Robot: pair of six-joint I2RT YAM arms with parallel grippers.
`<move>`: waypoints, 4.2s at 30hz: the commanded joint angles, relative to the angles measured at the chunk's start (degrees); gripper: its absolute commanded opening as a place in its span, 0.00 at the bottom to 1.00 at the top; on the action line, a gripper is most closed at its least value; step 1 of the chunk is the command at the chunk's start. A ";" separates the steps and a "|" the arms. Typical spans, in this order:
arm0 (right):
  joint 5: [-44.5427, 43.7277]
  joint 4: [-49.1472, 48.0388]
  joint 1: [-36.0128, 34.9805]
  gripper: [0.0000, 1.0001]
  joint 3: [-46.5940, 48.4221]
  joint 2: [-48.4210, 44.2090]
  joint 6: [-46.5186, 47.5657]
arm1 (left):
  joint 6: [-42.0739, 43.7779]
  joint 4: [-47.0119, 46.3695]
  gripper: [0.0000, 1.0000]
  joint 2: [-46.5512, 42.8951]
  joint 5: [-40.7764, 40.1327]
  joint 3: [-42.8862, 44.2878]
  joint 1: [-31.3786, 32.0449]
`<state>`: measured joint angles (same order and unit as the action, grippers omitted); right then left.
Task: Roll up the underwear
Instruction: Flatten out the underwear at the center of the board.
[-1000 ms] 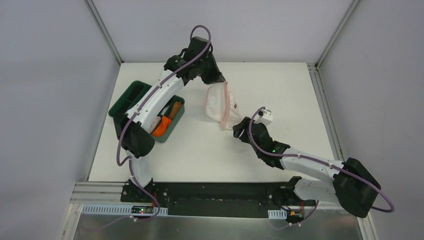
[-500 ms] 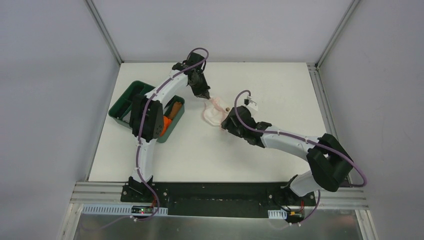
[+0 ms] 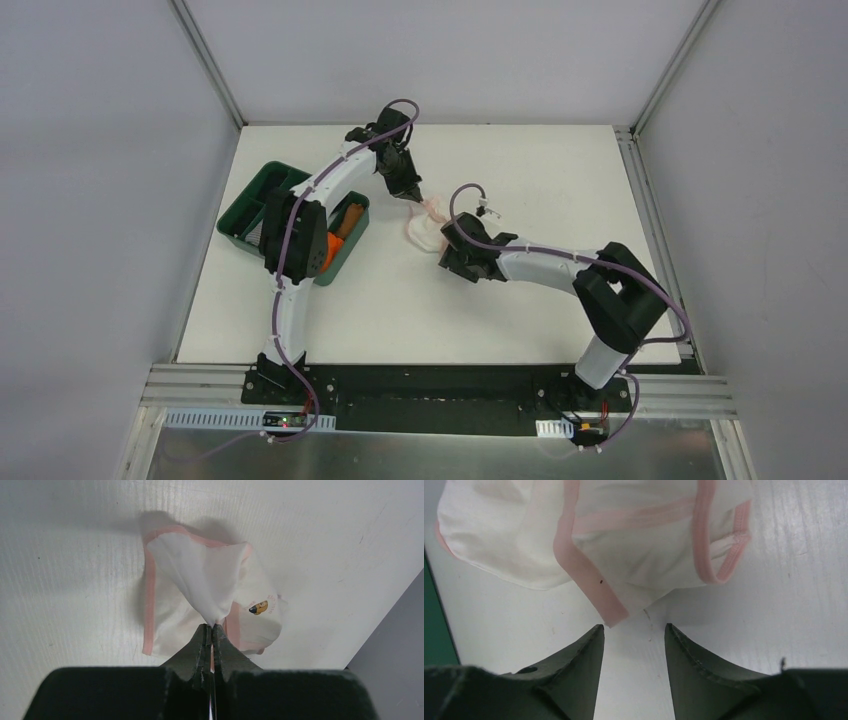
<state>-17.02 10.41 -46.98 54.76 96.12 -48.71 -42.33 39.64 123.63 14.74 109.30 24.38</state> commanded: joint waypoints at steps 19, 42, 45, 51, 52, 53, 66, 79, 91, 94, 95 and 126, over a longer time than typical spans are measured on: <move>-3.11 -0.06 6.64 0.00 -1.74 -7.14 3.13 | 3.00 0.25 0.00 -6.76 1.89 -2.23 0.15; 2.30 11.11 20.77 0.00 2.36 -36.14 25.44 | 6.41 7.61 0.00 -18.85 7.31 2.59 2.80; 5.28 9.92 26.55 0.00 9.37 -31.65 28.76 | 7.75 12.14 0.00 -9.85 7.52 20.83 2.02; 8.32 11.49 29.67 0.00 15.29 -29.70 30.99 | 8.25 14.81 0.00 -4.76 9.87 32.08 0.27; 8.86 11.55 29.68 0.00 13.97 -30.53 30.54 | 8.81 14.62 0.00 -6.00 10.13 29.34 0.31; 9.50 11.56 29.72 0.00 11.76 -31.68 29.95 | 9.32 14.33 0.00 -7.45 10.44 25.42 0.34; 18.31 23.28 26.49 0.55 -18.14 -51.31 13.21 | 6.33 6.80 0.46 -27.59 8.72 -32.36 5.76; 22.35 11.71 26.59 0.11 -11.13 -29.17 13.59 | 1.71 6.19 0.40 -17.23 6.05 -20.12 9.82; 20.43 16.54 27.04 0.00 -15.38 -18.56 10.96 | 4.32 2.59 0.25 -8.17 1.75 -27.64 10.16; 20.65 19.59 26.46 0.00 -19.72 -24.33 8.34 | 5.82 4.03 0.24 -8.80 2.43 -27.67 10.16; 20.73 20.43 26.31 0.00 -21.35 -26.92 7.22 | 6.25 4.61 0.25 -9.56 2.83 -27.54 10.24; 16.19 21.98 25.94 0.20 -26.00 -48.53 2.99 | 14.93 16.38 0.90 -22.18 -16.72 -14.16 -3.62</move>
<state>-0.99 32.86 -20.88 28.38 48.45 -44.64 -28.91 59.16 97.14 -0.67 89.49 23.75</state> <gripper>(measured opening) 0.197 0.887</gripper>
